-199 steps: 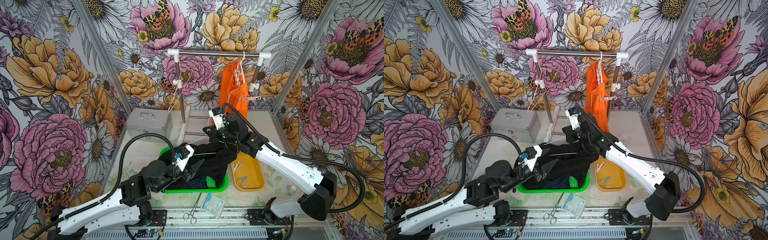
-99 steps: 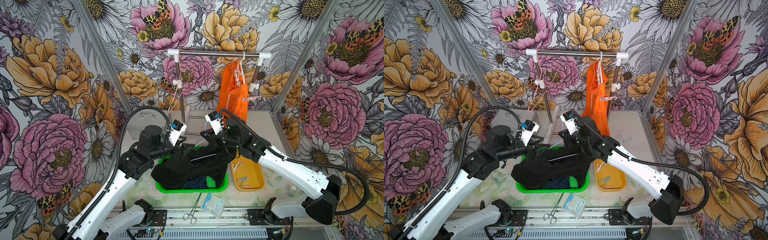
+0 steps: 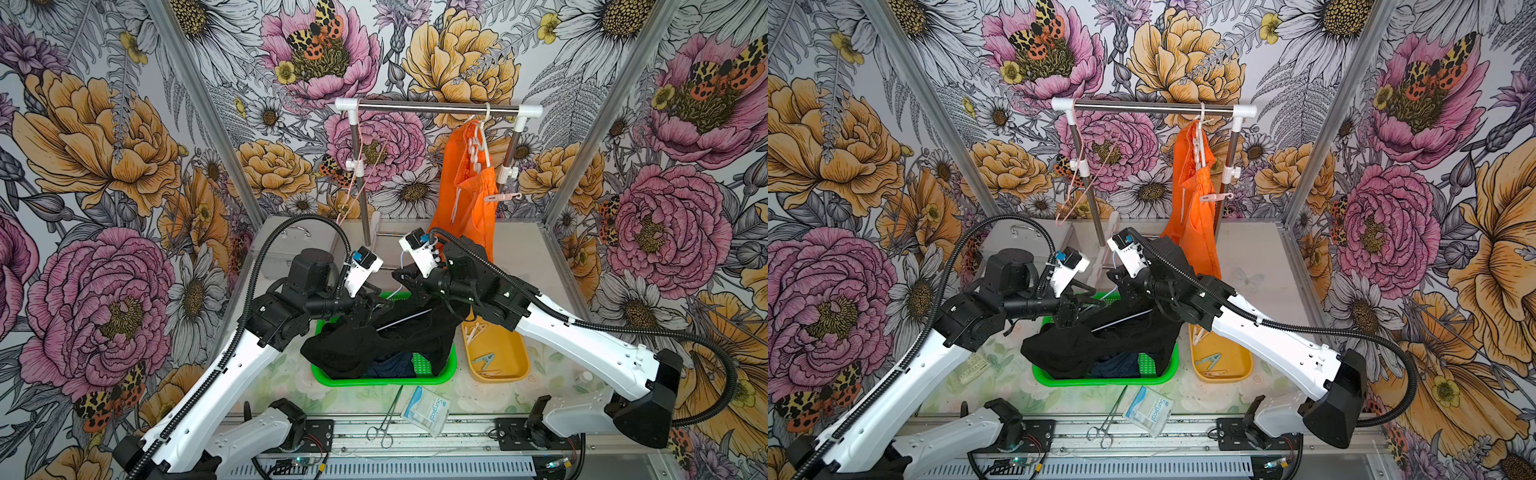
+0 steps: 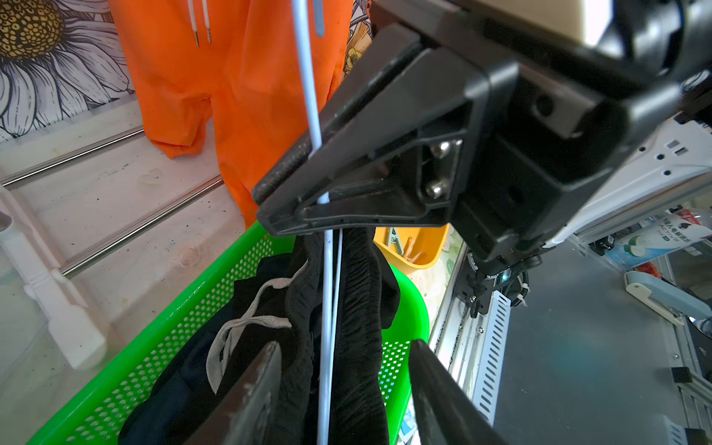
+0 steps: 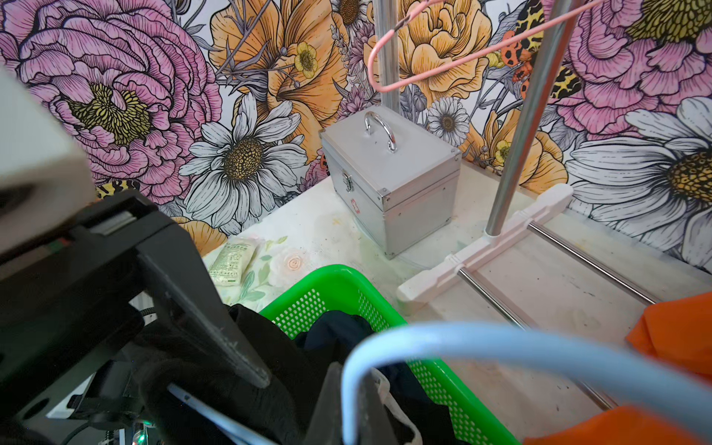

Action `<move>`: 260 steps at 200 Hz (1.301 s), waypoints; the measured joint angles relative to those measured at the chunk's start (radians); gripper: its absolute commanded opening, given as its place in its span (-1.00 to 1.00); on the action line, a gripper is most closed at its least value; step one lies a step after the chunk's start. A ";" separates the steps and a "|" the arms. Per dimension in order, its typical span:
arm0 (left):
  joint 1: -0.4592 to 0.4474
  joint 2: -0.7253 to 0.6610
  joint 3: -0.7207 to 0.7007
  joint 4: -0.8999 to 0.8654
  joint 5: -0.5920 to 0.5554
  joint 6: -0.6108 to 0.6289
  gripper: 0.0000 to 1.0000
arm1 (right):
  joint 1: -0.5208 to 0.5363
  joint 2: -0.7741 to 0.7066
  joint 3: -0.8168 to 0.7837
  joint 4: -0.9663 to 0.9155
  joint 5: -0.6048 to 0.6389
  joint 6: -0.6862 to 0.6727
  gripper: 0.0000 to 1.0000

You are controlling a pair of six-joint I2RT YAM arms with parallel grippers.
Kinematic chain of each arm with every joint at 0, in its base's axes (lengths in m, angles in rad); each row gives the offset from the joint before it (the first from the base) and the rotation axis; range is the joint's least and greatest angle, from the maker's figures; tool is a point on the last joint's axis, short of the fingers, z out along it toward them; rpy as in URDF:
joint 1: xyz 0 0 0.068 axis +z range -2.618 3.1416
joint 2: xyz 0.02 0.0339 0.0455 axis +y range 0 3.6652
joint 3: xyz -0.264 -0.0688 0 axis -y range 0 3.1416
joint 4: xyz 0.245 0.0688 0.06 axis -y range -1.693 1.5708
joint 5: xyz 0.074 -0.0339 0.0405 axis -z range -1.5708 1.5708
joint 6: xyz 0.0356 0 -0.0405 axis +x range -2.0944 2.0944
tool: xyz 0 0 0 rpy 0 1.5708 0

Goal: Remove the clothespins securing shorts to the hanger
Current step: Remove the shorts from the hanger.

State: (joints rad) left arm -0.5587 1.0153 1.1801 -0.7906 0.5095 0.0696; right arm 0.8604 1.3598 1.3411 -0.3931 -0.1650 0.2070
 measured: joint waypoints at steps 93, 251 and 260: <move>0.001 0.045 -0.030 0.029 0.014 -0.015 -0.52 | 0.046 0.000 0.030 -0.008 0.016 -0.022 -1.00; 0.013 -0.272 -0.224 0.135 -0.134 0.042 -1.00 | 0.074 -0.173 -0.040 0.005 0.221 0.057 -0.42; 0.013 -0.293 -0.230 0.138 -0.137 0.045 -1.00 | 0.074 -0.192 -0.044 -0.002 0.250 0.075 -0.42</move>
State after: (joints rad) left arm -0.5453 0.7219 0.9501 -0.6525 0.3729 0.1150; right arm 0.9348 1.1675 1.2972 -0.3954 0.0853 0.2821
